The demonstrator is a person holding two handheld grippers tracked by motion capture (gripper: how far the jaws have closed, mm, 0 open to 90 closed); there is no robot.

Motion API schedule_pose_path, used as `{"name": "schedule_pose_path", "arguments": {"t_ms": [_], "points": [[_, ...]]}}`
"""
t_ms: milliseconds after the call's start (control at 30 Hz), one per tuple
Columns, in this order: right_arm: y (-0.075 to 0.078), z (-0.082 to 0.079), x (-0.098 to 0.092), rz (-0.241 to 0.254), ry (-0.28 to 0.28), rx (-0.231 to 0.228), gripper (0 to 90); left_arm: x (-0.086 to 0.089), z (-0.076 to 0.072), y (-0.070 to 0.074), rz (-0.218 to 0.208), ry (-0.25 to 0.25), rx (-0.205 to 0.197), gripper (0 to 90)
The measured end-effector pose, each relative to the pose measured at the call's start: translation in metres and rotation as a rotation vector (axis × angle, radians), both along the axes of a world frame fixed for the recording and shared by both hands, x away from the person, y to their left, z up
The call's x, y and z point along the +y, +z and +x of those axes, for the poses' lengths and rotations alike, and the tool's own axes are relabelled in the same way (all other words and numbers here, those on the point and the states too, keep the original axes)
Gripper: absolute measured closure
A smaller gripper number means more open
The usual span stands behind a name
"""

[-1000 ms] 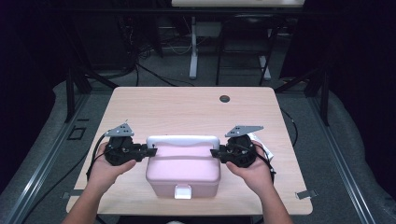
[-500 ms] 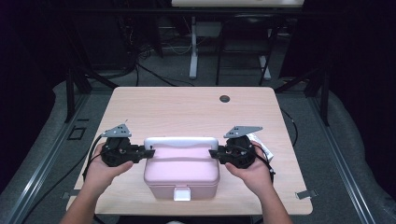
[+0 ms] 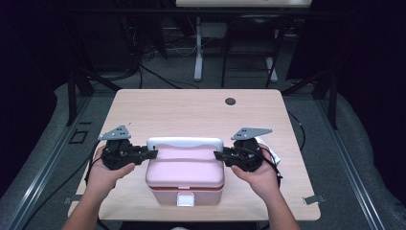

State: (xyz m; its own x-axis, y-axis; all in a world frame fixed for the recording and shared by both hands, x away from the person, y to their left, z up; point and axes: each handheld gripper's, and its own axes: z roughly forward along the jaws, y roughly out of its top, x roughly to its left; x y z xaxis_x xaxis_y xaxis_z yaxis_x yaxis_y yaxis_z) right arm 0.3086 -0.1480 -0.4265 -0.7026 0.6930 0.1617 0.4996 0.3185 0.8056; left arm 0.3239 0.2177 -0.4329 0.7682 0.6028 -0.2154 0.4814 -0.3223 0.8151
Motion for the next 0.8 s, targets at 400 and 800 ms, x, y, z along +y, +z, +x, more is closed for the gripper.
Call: {"name": "schedule_pose_path", "arguments": {"t_ms": [400,800], "points": [[0.000,0.003,-0.001,0.011,0.003,0.011,73.6,0.006,-0.004,0.005,-0.017,0.023,-0.013,66.6],[0.006,0.005,-0.004,0.043,0.000,-0.007,73.6,0.020,-0.016,0.015,-0.027,0.056,-0.028,68.6]]}}
